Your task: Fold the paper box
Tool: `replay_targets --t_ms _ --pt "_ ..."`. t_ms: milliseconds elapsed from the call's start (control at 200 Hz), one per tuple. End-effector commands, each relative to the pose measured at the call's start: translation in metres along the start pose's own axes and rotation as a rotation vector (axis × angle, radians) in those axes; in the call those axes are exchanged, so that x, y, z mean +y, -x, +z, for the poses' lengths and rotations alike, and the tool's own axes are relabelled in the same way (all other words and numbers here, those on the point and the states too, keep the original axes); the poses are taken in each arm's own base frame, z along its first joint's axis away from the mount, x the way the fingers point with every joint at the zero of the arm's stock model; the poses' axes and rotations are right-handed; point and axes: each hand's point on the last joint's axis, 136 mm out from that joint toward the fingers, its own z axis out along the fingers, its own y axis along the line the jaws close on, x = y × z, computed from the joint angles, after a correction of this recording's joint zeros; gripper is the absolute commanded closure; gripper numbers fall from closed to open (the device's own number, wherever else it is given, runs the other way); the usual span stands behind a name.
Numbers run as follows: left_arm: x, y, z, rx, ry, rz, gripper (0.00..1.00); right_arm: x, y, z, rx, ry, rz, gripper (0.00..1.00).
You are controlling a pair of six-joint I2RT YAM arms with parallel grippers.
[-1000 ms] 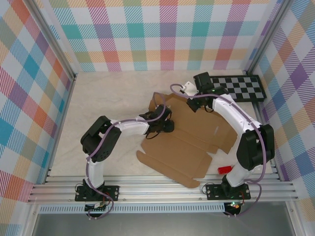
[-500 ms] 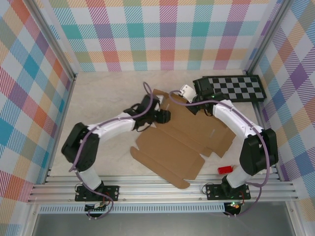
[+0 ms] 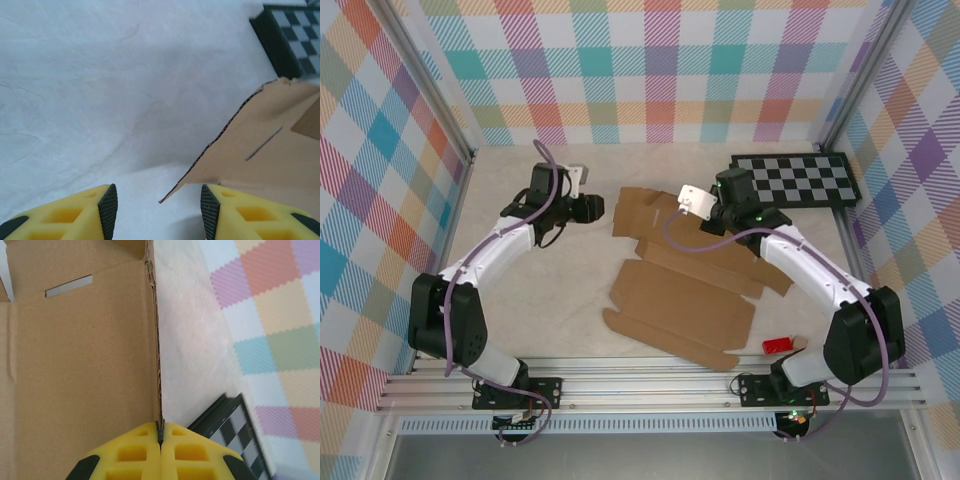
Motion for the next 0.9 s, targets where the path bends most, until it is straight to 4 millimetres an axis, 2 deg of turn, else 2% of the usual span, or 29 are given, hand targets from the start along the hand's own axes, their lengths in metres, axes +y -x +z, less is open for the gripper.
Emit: replay_targets --t_ms 0,125,225,270,355,585,680,760,895 --pt "0.000 -0.006 0.009 -0.016 -0.030 0.225 0.50 -0.013 0.020 -0.008 -0.067 -0.091 -0.158 1.00" --pt "0.009 -0.009 0.018 0.006 -0.060 0.387 0.53 -0.009 0.029 -0.014 -0.117 -0.089 -0.202 1.00" --pt "0.004 -0.024 0.024 0.079 -0.121 0.456 0.53 -0.004 0.034 -0.017 -0.138 -0.102 -0.270 1.00" --pt "0.004 -0.041 0.025 0.141 -0.145 0.452 0.53 0.001 0.034 -0.017 -0.140 -0.104 -0.308 1.00" --pt "0.004 -0.053 0.025 0.157 -0.153 0.468 0.53 0.006 0.033 -0.014 -0.126 -0.125 -0.371 1.00" --pt "-0.002 -0.050 -0.004 0.145 -0.181 0.597 0.53 0.022 0.032 -0.008 -0.109 -0.184 -0.516 1.00" --pt "-0.001 -0.050 -0.011 0.109 -0.187 0.583 0.53 0.031 0.029 -0.007 -0.104 -0.190 -0.553 1.00" --pt "0.000 -0.057 -0.013 0.121 -0.188 0.590 0.53 0.041 0.023 -0.004 -0.094 -0.176 -0.578 1.00" --pt "0.034 -0.046 -0.014 0.070 -0.046 0.568 0.53 0.052 0.015 -0.005 -0.091 -0.165 -0.590 1.00"
